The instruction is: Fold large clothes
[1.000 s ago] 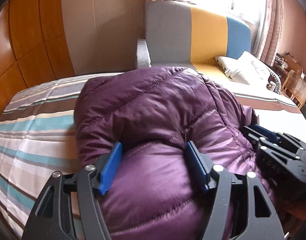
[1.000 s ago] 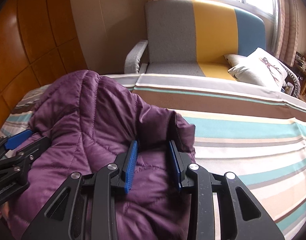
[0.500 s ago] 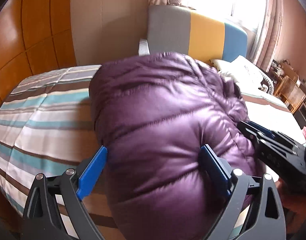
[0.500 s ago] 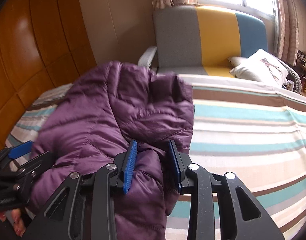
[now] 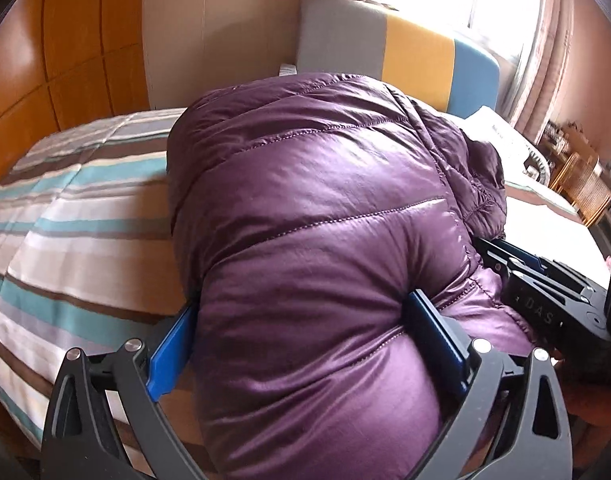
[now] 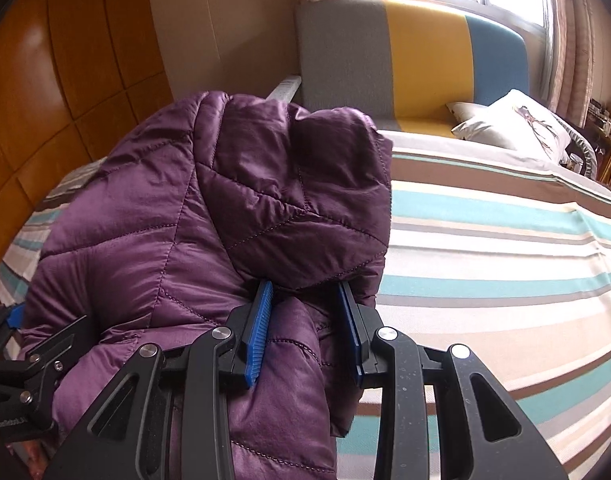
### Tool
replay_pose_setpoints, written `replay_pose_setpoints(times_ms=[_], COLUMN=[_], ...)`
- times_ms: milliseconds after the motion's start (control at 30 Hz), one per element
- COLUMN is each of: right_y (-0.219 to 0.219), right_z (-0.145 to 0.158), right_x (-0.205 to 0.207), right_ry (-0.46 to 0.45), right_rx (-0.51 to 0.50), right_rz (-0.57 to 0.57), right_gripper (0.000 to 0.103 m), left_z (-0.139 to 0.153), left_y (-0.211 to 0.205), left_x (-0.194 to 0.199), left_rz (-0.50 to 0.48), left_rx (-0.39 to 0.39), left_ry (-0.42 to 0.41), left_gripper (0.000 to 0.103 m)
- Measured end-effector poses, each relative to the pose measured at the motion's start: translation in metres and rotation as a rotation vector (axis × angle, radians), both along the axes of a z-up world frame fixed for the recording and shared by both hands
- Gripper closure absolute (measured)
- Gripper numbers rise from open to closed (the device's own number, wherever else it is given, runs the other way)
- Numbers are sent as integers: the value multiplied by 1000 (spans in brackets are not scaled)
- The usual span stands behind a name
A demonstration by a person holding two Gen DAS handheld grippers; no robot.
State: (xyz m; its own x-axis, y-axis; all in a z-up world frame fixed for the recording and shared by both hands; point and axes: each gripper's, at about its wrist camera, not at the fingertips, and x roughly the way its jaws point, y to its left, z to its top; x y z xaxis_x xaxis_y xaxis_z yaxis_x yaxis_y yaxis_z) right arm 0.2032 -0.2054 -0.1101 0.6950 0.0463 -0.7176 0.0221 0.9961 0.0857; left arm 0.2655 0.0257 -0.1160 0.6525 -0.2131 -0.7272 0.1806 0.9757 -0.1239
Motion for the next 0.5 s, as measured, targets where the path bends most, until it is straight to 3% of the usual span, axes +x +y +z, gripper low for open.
replay_pose_setpoints(times_ms=[67,133,200,367,467,500], right_y=[2,0,-1,-2,-6,-7], right_z=[9,16,25,40,45,46], right_x=[-10,-19,-30,-57,-73,-80], right_ry=[-14,-36,-62,-83,-97,-105], right_rx=[11,22,19,23,33,33], right_rz=[-1,1,2,28,39,43], right_gripper=[69,60,44,44,27,26], left_z=[4,7,12,25,29,30], left_y=[5,10,14,23,27,28], left_x=[-6,-15,-23,-50,-69,-76], left_rz=[11,20,35,70,107,117], left_rx=[-18,-35,-40,-24,13,29], left_ry=[0,-2,-10,-71,-102,-113], left_gripper=[2,2,2,2,2,2])
